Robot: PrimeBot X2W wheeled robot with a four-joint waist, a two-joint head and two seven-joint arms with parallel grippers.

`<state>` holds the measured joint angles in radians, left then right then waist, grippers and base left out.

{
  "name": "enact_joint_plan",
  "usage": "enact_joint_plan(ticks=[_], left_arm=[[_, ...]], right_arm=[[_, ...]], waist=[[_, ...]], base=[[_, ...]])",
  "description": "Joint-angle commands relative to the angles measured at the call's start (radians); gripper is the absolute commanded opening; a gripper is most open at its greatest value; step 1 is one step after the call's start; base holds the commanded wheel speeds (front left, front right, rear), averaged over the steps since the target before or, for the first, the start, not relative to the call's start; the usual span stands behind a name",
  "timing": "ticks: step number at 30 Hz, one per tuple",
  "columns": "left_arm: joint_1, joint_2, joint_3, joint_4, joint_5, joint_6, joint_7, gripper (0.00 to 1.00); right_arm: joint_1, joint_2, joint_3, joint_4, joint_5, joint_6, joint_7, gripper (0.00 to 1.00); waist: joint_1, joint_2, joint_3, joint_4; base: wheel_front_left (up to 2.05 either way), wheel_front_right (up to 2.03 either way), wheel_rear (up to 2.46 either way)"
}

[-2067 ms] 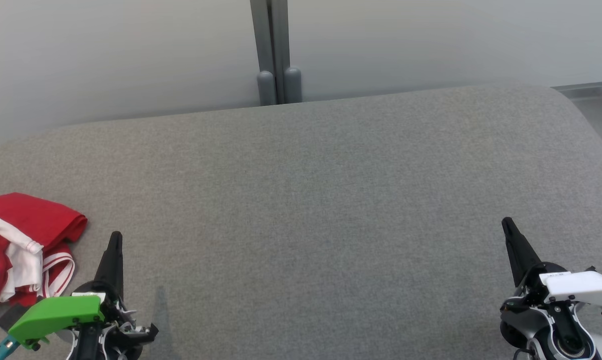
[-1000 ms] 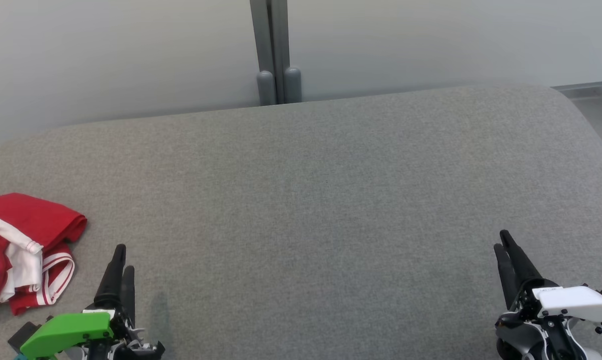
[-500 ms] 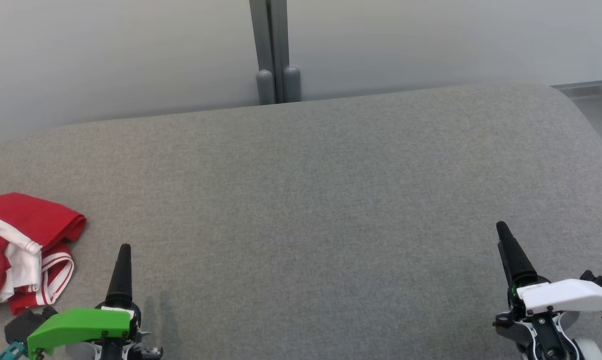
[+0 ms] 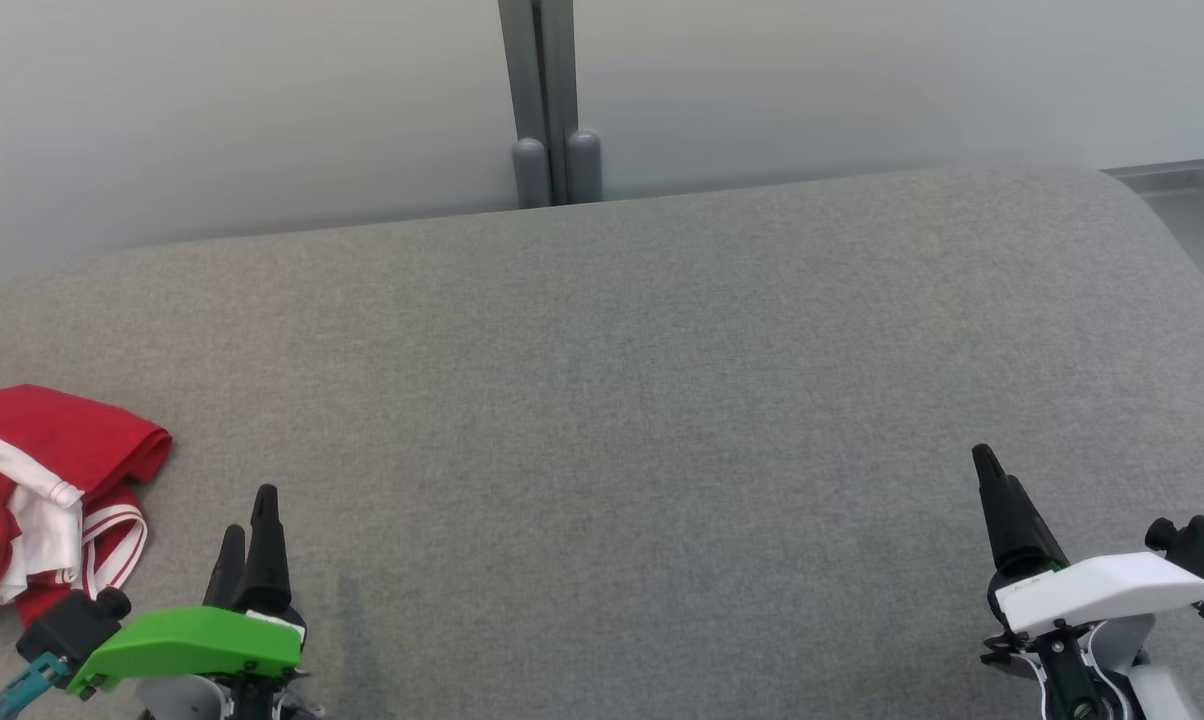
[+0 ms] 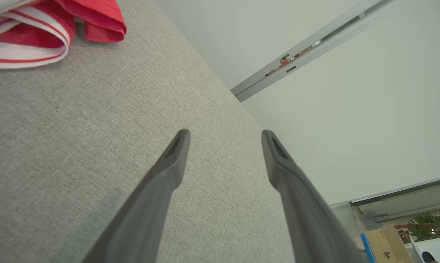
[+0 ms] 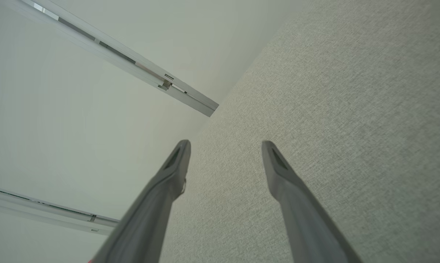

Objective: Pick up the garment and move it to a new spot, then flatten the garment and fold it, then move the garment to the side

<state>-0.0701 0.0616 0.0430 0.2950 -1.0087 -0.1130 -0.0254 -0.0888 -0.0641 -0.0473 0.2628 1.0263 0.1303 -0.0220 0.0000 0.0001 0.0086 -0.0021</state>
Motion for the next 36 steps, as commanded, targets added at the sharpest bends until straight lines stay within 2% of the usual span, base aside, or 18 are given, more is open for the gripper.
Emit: enact_joint_plan(ticks=[1,18,36], left_arm=[[-0.019,0.016,-0.010,-0.017,0.051,0.006,-0.011,1.00],[-0.025,0.073,-0.115,-0.040,0.319,0.085,-0.069,1.00],[-0.036,0.125,-0.204,-0.037,0.519,0.162,-0.121,1.00]], right_arm=[[-0.017,-0.011,0.004,-0.018,-0.052,0.000,-0.014,1.00],[-0.017,-0.003,0.020,-0.040,-0.320,0.000,-0.072,1.00],[-0.036,-0.001,0.045,-0.026,-0.545,0.000,-0.123,1.00]], waist=[[0.0000,-0.0001,0.001,0.000],[0.0000,-0.0001,0.006,0.002],[0.0000,-0.0001,0.011,0.004]], base=[[0.00,0.00,0.00],[0.00,0.00,0.00],[0.00,0.00,0.00]])
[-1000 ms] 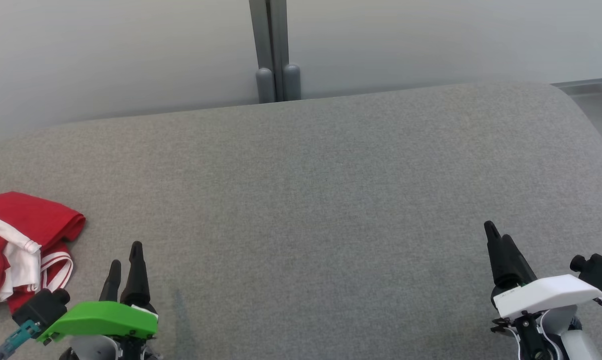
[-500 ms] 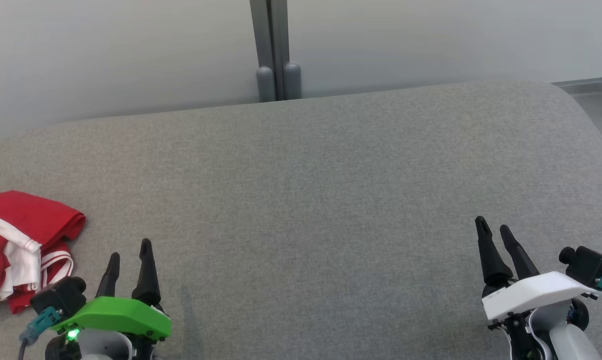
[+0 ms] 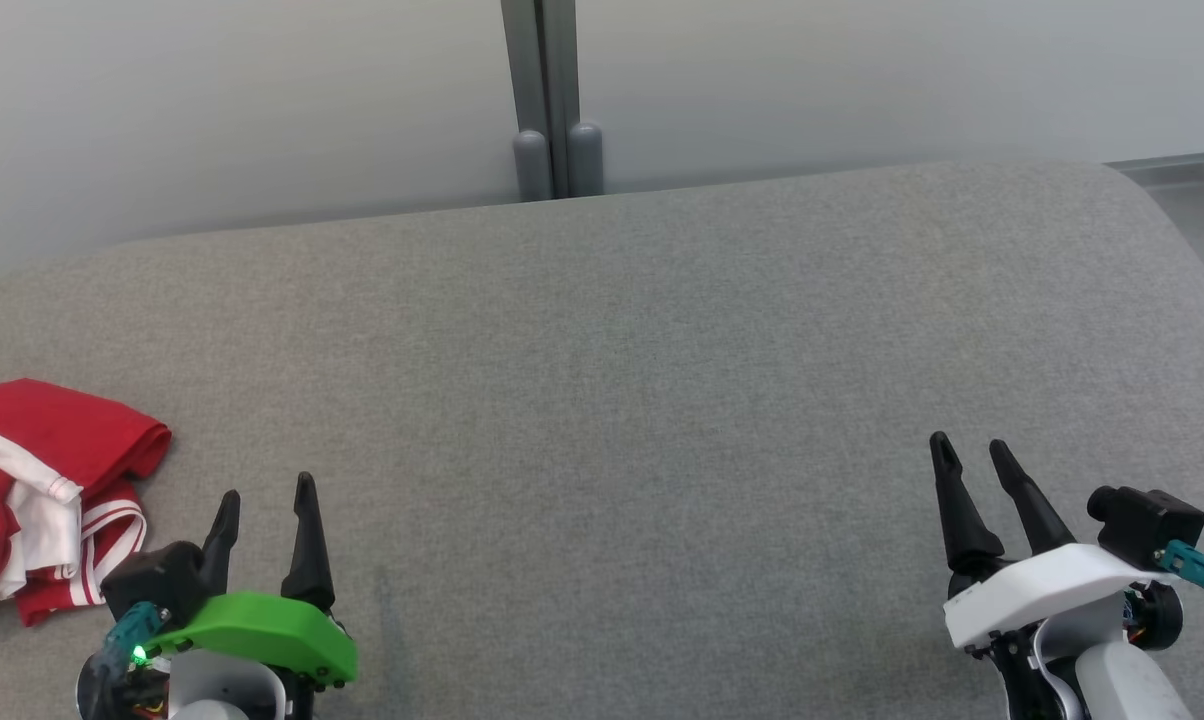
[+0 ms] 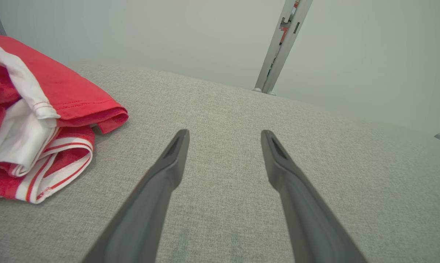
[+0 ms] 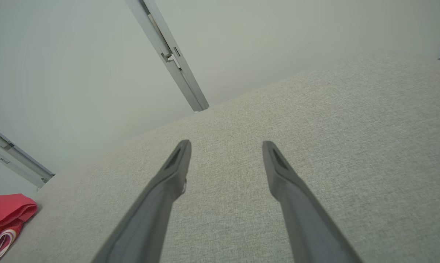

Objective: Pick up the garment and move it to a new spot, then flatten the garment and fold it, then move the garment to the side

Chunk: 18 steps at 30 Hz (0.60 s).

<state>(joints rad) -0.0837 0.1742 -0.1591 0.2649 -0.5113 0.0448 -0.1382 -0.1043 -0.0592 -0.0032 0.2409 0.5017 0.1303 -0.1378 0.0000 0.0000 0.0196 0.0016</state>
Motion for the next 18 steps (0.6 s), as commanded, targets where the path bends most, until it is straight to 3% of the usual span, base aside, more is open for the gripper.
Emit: enact_joint_plan(ticks=[1,18], left_arm=[[-0.023,0.015,-0.006,-0.007,0.029,0.008,-0.009,1.00],[0.030,-0.001,-0.012,-0.006,0.161,0.039,-0.051,1.00]], right_arm=[[-0.023,-0.006,0.002,-0.002,-0.032,0.000,-0.011,1.00],[-0.015,0.004,-0.009,0.022,-0.191,0.000,-0.052,1.00]], waist=[[0.0000,0.0000,0.000,0.000],[0.0000,0.0000,0.000,0.001]], base=[[0.00,0.00,0.00],[0.00,0.00,0.00]])
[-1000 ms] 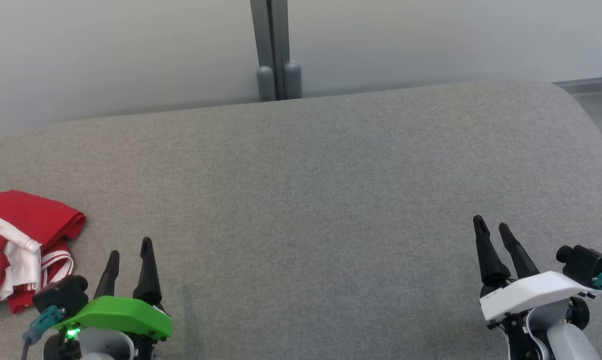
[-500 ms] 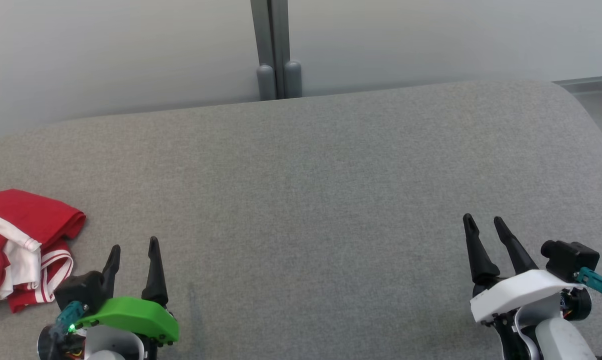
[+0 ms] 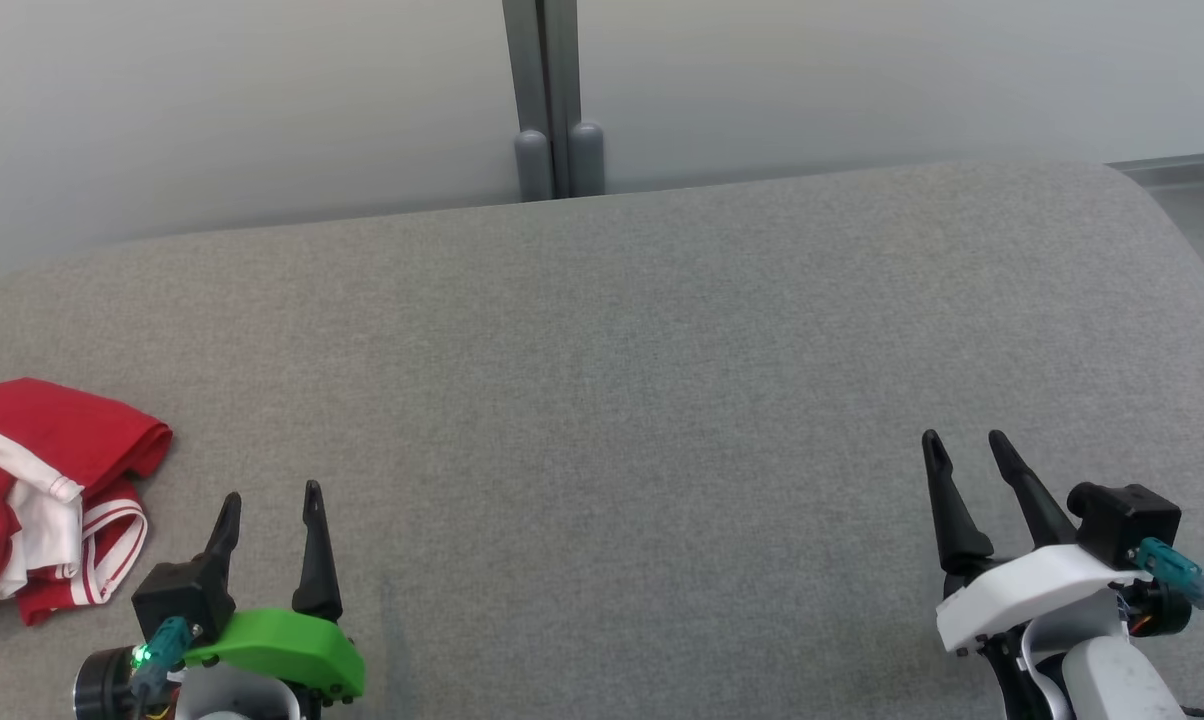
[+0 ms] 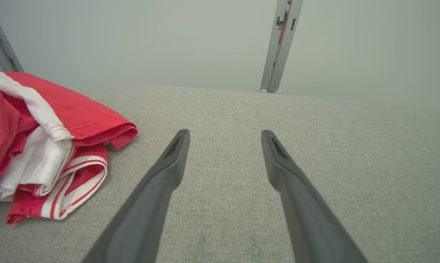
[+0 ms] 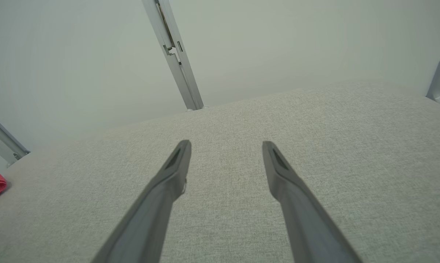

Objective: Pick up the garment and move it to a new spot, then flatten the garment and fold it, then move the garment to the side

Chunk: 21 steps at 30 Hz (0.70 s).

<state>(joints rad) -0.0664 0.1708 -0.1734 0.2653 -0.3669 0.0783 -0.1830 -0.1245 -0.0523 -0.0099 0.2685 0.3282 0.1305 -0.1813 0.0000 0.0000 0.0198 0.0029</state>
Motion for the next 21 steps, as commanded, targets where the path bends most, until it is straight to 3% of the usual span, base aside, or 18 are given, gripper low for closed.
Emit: enact_joint_plan(ticks=[1,21], left_arm=[[0.017,0.000,0.004,-0.007,0.024,0.006,-0.008,1.00],[0.061,-0.042,0.042,-0.005,0.193,-0.022,-0.051,1.00]], right_arm=[[0.007,-0.002,-0.003,-0.006,-0.026,0.000,-0.010,1.00],[0.037,0.001,0.002,-0.006,-0.169,0.000,-0.052,1.00]], waist=[[0.0000,0.0000,0.000,0.000],[0.0000,0.0000,0.000,0.015]], base=[[0.00,0.00,0.00],[0.00,0.00,0.00]])
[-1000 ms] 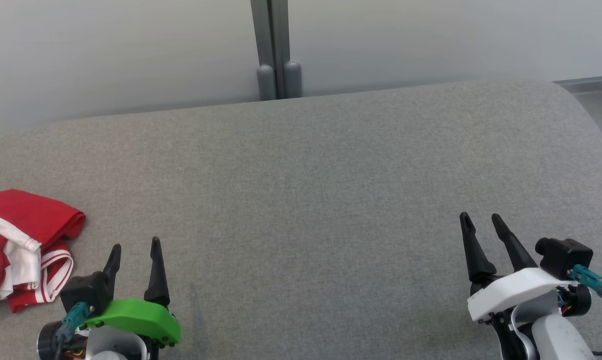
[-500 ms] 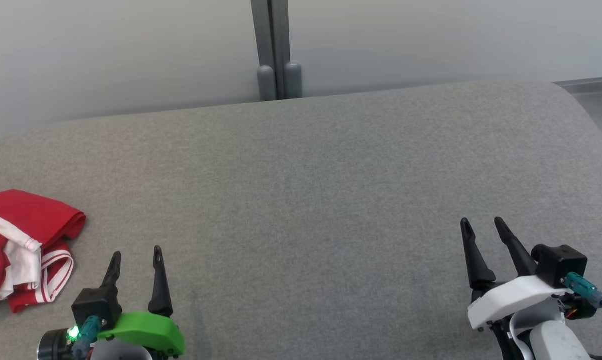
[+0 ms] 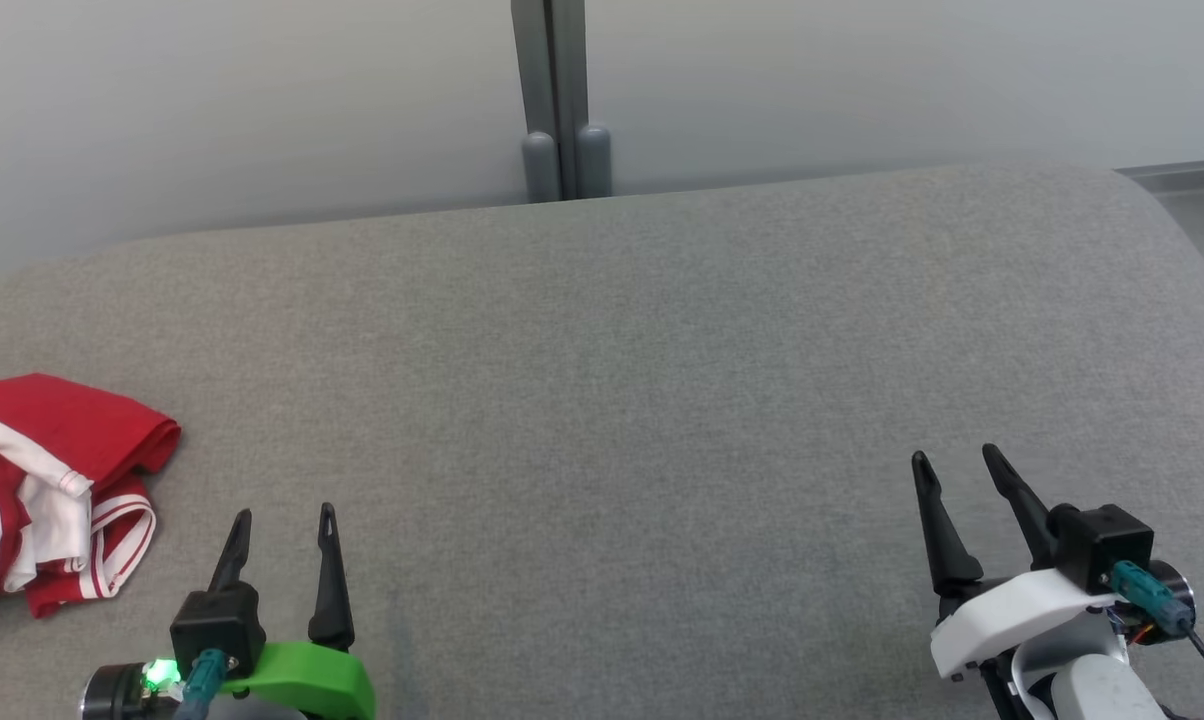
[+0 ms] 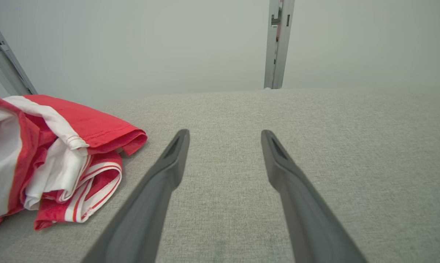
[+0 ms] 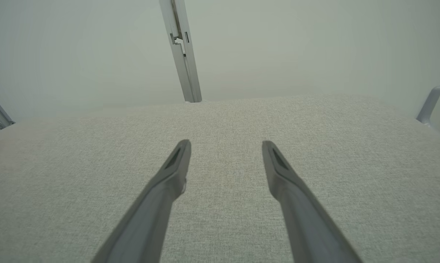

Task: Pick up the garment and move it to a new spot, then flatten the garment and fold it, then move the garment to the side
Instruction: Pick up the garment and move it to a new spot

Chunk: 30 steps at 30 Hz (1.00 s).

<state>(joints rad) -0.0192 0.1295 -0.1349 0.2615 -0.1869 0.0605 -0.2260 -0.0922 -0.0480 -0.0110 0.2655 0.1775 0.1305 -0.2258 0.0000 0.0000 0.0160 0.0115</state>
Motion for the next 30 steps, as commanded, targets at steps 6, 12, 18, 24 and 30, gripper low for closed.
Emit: enact_joint_plan(ticks=[6,12,18,24,30], left_arm=[[-0.004,-0.014,0.023,0.006,0.057,-0.021,-0.019,1.00],[-0.002,-0.024,0.045,0.031,0.101,-0.030,-0.030,1.00],[0.022,-0.026,0.087,0.064,0.148,-0.040,-0.043,1.00],[0.033,-0.038,0.127,0.083,0.132,-0.048,-0.039,1.00],[0.042,-0.053,0.170,0.091,0.123,-0.050,-0.039,1.00]], right_arm=[[-0.001,-0.004,0.031,0.005,-0.050,0.000,-0.019,1.00],[-0.006,-0.004,0.074,0.017,-0.070,0.000,-0.031,1.00],[-0.029,-0.005,0.128,0.035,-0.097,0.000,-0.041,1.00],[-0.044,-0.005,0.158,0.045,-0.086,0.000,-0.041,1.00],[-0.053,-0.005,0.178,0.059,-0.082,0.000,-0.040,1.00]], waist=[[0.0000,0.0000,0.022,0.073],[0.0000,0.0000,0.029,0.196],[0.0000,0.0000,0.037,0.356],[0.0000,0.0000,0.046,0.450],[0.0000,0.0000,0.053,0.506]], base=[[0.00,0.00,0.00],[0.00,0.00,0.00],[0.00,0.00,0.00],[0.00,0.00,0.00],[0.00,0.00,0.00]])
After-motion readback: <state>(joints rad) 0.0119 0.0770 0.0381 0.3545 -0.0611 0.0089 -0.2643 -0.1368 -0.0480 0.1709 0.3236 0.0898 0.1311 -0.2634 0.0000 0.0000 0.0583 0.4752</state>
